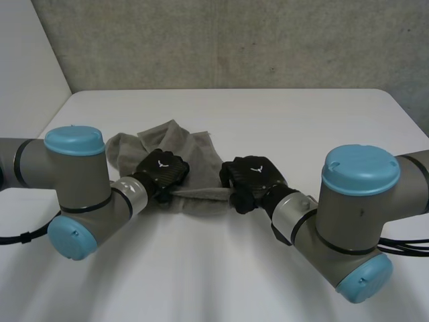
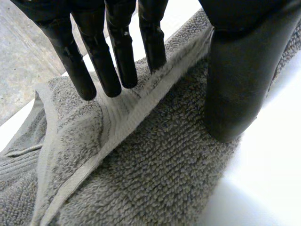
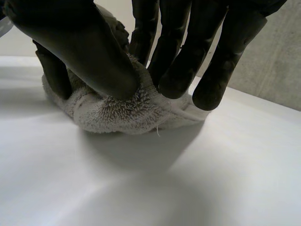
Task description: Fold the towel.
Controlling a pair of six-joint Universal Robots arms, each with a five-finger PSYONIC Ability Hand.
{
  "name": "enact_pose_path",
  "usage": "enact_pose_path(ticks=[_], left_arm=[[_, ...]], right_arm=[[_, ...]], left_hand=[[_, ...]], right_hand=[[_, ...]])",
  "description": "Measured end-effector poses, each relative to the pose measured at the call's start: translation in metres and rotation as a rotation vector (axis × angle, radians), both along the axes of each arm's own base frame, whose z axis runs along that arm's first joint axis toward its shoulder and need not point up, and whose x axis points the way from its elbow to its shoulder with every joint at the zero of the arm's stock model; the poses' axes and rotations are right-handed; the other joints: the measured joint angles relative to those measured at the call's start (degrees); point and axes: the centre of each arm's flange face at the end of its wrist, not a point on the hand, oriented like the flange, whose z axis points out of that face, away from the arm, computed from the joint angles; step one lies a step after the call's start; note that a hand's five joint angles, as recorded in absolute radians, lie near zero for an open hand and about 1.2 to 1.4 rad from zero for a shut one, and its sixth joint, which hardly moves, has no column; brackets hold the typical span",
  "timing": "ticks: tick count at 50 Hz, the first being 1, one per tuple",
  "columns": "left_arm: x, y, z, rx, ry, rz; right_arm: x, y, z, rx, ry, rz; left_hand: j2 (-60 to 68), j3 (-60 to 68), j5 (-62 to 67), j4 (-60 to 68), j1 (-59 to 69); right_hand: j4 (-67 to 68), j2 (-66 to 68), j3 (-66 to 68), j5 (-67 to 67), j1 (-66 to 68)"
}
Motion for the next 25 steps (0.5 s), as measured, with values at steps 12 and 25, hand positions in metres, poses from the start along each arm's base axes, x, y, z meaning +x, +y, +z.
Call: enact_pose_path(ticks=[12,25], left_arm=[[-0.001,-0.003,0.010,-0.029,0.022,0.005],[0.001,0.003,0.066,-0.129,0.103,0.010]], right_arm=[[-0.003,0.002,0.004,-0.004,0.009,0.002],[-0.005,0.007,0.029,-0.075,0.044,0.041]], left_hand=[[31.87,31.88,29.27,33.29,28.97],[36.75,38.55,32.47,40.44,32.69]], right_hand=[[0.00,0.00,0.01,0.00,0.00],[0.00,0.00,0.02,-0.06,0.00]])
